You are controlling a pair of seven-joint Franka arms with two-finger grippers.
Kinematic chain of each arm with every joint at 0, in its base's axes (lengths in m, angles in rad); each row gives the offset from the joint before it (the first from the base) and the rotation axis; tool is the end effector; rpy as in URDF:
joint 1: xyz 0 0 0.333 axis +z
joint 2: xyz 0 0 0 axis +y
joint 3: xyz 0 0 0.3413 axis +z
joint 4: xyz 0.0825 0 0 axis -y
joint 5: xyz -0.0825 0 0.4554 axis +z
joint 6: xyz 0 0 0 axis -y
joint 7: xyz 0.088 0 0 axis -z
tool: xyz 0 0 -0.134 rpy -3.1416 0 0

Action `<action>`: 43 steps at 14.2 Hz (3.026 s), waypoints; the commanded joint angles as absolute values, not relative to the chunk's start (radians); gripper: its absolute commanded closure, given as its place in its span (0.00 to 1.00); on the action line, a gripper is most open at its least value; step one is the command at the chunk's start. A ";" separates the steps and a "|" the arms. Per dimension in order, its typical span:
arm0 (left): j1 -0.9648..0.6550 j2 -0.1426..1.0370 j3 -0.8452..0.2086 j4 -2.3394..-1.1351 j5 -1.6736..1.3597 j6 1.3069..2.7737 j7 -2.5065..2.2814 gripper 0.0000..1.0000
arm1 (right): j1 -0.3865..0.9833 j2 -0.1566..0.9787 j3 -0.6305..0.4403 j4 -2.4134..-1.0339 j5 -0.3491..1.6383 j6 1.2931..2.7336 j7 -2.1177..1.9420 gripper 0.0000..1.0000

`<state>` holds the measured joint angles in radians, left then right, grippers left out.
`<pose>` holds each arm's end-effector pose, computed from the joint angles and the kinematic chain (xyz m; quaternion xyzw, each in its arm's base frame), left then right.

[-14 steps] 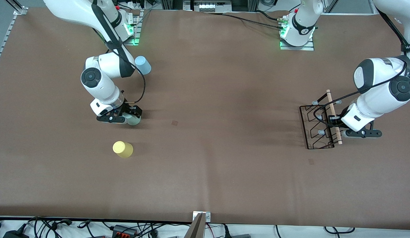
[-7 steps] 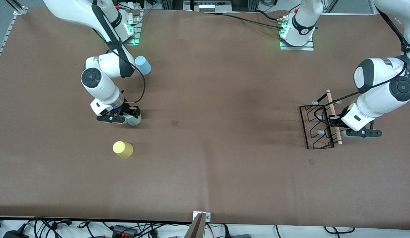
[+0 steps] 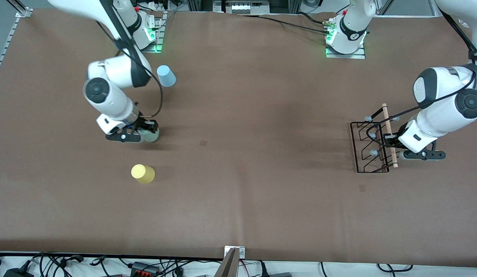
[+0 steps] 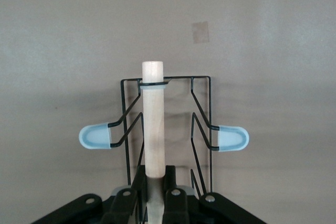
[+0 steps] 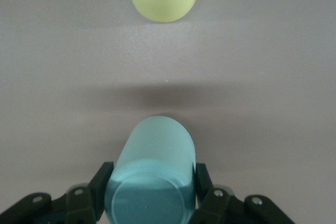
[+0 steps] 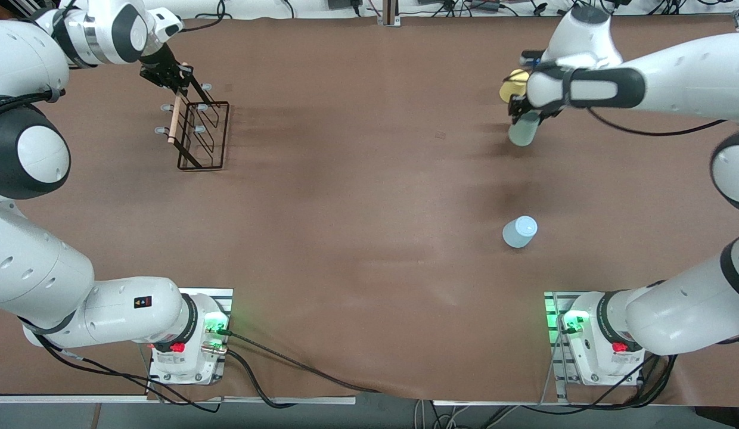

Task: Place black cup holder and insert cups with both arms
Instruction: 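Carry the holder to the table center with the left gripper and release it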

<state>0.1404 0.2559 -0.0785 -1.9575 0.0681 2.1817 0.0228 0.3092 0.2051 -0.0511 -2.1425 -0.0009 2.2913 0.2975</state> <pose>0.6624 0.0461 0.2993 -0.9997 -0.0007 0.0160 0.0170 0.5930 0.1563 0.2514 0.9994 -0.0190 -0.0254 0.0130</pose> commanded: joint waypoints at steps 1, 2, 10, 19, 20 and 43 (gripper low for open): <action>0.141 0.230 -0.094 -1.849 0.089 2.025 0.020 0.99 | 0.262 0.078 -0.045 -2.077 -0.020 2.078 0.233 0.85; 0.135 0.230 -0.095 -1.818 0.086 1.981 0.020 0.99 | 0.261 0.066 -0.044 -2.042 -0.020 2.030 0.219 0.85; 0.100 0.290 -0.385 -1.681 0.028 1.853 -0.269 0.99 | 0.253 0.080 -0.044 -1.977 -0.018 1.979 0.150 0.85; -0.204 0.413 -0.393 -1.651 0.037 2.198 -0.612 0.99 | 0.253 0.083 -0.044 -1.990 -0.018 1.977 0.167 0.84; -0.231 0.432 -0.393 -1.649 0.037 2.230 -0.636 0.99 | 0.253 0.083 -0.044 -1.988 -0.018 1.977 0.167 0.84; -0.408 0.513 -0.384 -1.555 0.175 2.267 -0.851 0.00 | 0.239 0.083 -0.044 -1.997 -0.018 1.971 0.170 0.81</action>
